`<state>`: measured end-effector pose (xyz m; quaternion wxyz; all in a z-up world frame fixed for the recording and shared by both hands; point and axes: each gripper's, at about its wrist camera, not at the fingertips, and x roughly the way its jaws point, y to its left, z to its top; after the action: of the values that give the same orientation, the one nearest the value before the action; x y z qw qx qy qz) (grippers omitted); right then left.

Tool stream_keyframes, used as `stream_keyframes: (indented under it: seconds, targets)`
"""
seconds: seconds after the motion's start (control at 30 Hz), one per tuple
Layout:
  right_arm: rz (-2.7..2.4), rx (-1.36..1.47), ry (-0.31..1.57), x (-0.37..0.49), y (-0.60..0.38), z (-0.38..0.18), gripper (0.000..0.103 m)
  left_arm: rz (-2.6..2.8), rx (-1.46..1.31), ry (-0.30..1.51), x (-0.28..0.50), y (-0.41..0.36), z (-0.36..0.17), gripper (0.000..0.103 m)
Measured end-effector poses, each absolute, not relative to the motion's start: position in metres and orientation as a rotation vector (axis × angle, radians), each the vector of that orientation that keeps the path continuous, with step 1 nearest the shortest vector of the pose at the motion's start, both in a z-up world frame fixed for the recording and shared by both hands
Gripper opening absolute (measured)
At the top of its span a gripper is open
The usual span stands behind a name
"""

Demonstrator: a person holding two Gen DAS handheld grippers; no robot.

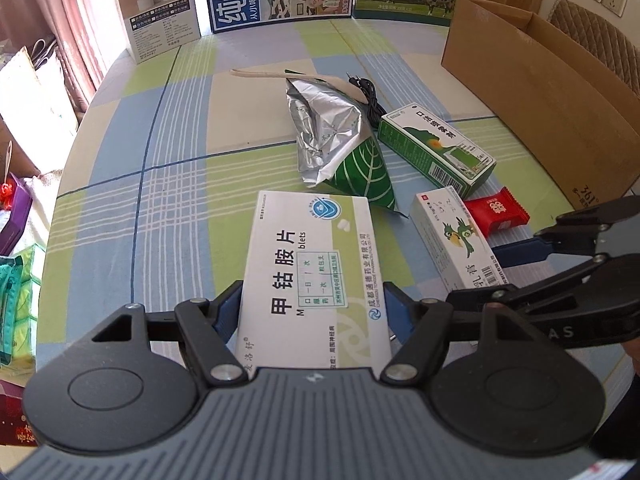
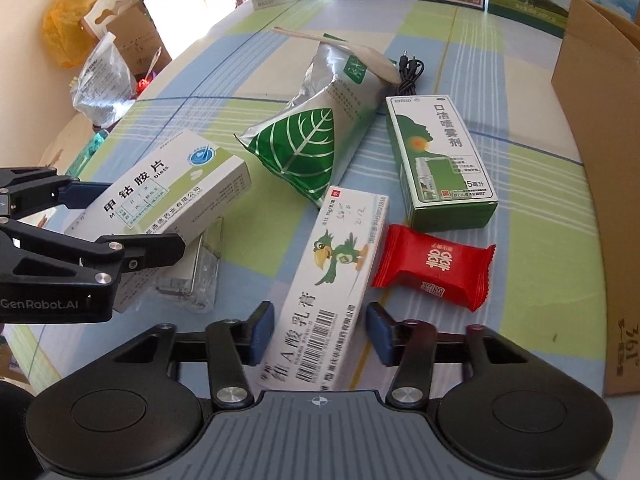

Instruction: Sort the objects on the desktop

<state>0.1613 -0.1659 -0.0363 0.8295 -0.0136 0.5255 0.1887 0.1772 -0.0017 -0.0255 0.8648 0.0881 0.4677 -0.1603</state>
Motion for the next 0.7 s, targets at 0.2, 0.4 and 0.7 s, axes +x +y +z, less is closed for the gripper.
stream_keyframes:
  seconds: [0.2, 0.4, 0.7]
  targets:
    - [0.388, -0.059, 1.139, 0.151, -0.181, -0.03, 0.036, -0.378, 0.231, 0.96, 0.169, -0.006, -0.026, 0.068]
    - [0.378, -0.07, 1.147, 0.139, -0.196, -0.031, 0.036, -0.408, 0.268, 0.954, 0.158, -0.012, -0.028, 0.068]
    - [0.363, -0.014, 1.125, 0.143, -0.202, -0.033, 0.045, -0.407, 0.323, 0.92, 0.159, -0.024, -0.035, 0.069]
